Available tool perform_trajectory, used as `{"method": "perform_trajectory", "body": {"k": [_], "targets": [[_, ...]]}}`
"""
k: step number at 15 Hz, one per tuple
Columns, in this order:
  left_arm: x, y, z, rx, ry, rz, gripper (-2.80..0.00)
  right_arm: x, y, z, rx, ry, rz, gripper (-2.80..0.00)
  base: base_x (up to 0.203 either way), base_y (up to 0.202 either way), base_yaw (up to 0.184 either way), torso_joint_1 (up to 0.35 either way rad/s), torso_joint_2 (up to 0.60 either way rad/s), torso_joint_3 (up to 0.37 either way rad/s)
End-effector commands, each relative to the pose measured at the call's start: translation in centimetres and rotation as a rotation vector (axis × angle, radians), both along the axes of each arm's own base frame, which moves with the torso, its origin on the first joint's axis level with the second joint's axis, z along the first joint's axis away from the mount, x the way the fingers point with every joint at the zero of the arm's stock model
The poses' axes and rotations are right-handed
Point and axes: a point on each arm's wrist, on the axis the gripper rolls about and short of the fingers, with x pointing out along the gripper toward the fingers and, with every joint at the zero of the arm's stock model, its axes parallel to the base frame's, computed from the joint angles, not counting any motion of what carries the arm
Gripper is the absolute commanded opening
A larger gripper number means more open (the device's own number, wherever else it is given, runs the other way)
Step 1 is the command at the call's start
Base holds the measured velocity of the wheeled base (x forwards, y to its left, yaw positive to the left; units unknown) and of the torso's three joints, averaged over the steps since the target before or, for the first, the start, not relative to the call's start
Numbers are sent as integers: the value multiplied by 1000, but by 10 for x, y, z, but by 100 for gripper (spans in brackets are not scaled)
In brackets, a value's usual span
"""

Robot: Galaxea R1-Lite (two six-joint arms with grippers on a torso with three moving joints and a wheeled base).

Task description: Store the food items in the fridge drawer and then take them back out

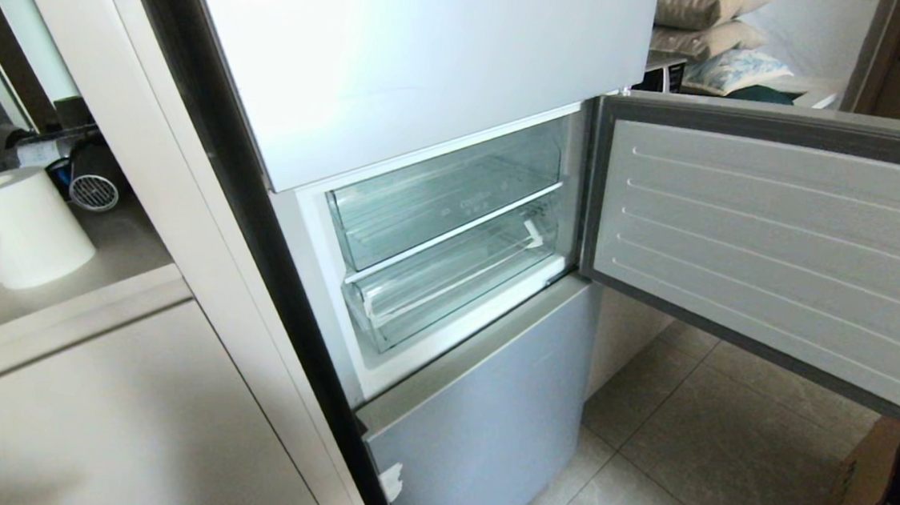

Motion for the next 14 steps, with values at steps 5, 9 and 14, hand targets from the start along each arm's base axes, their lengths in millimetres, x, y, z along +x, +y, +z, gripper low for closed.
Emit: {"method": "perform_trajectory", "body": {"k": [5,9,14], "targets": [[-1,1,7,12,-109,54,-280,0,0,0,0,2,0,-280,0,0,0,0,0,0],[-8,2,-2,65,117,47,-280,0,0,0,-3,2,0,-280,0,0,0,0,0,0],[-13,2,-1,49,62,179,-280,0,0,0,-2,2,0,-280,0,0,0,0,0,0]]}}
